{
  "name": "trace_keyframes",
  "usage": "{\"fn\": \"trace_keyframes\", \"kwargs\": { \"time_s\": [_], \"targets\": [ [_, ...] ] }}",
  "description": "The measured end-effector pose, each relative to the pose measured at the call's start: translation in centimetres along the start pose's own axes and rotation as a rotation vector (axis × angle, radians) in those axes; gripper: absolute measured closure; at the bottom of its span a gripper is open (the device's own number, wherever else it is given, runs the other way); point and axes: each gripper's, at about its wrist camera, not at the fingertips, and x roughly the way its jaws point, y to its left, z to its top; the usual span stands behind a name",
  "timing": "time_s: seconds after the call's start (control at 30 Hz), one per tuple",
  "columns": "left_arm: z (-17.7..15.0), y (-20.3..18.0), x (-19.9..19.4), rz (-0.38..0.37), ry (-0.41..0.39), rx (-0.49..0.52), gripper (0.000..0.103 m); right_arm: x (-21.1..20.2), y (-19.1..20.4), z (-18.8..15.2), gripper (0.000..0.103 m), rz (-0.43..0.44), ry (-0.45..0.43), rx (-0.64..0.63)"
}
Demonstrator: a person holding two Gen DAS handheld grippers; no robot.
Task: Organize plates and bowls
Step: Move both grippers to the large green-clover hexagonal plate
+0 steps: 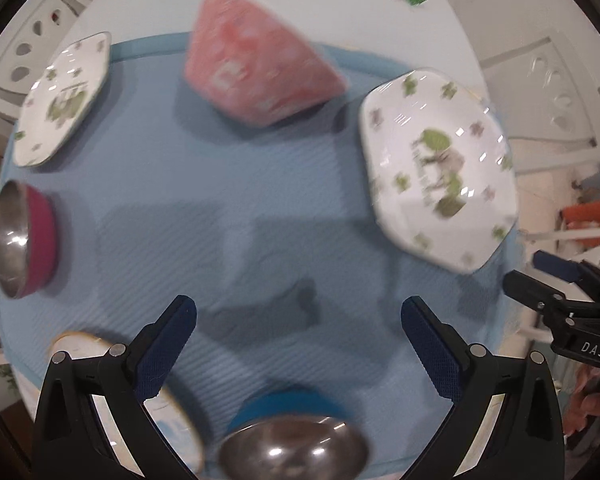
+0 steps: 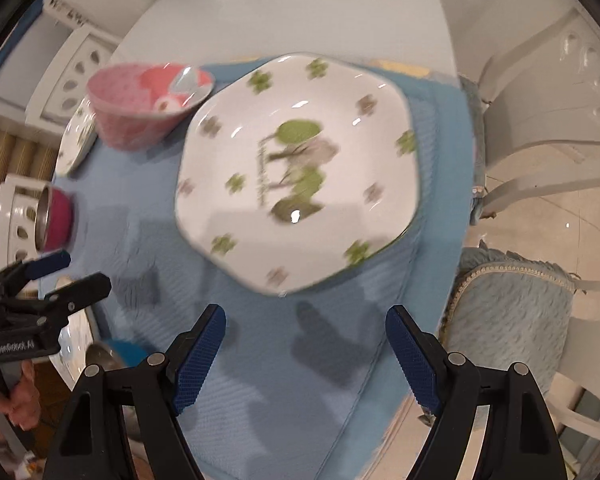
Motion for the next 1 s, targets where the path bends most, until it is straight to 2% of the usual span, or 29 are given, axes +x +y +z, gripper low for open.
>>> {"fn": "trace_keyframes", "kwargs": {
  "time_s": [0.07,0.2,0.33,0.43,0.5,0.63,0.73,0.87,1.0],
  "targets": [
    [1.2,-1.0,0.4,0.015,-0.002,0.004,0.001,-0.9,-1.4,1.3,0.022,0.032,-0.033,0.037],
    [2.9,-2.6,1.2,0.038,-0.016,0.016,0.001,-1.1,-3.1,3.3,0.022,-0.019,-0.065,0.049],
    [4.4,-4.3,2.8,0.055,-0.016,0.027,0.001,-0.5,-4.9,4.2,0.022,0.014,-0.089,0.08],
    [5.1,-4.8,3.6,0.052,-0.02,0.022,0.001,0.7,-6.2,4.2,0.022,0.002,-0.066,0.109],
    [5.1,-5.0,3.8,0.05,-0.028,0.035,0.001,1.4,-7.6,4.1,0.022,0.022,-0.041,0.142],
    [5.3,-5.4,4.8,0.067,-0.028,0.068,0.001,1.9,-9.5,3.7,0.022,0.066,-0.045,0.173],
    [5.5,-5.3,5.8,0.061,-0.015,0.051,0.001,1.6,-10.1,3.4,0.015,0.094,-0.061,0.154],
    [5.7,-5.1,6.5,0.041,-0.017,0.052,0.003,1.0,-10.1,3.6,0.014,0.078,-0.08,0.13],
    [7.1,-5.0,7.2,0.038,-0.028,0.044,0.005,-0.3,-10.6,3.8,0.014,0.04,-0.143,0.16]
  ]
}}
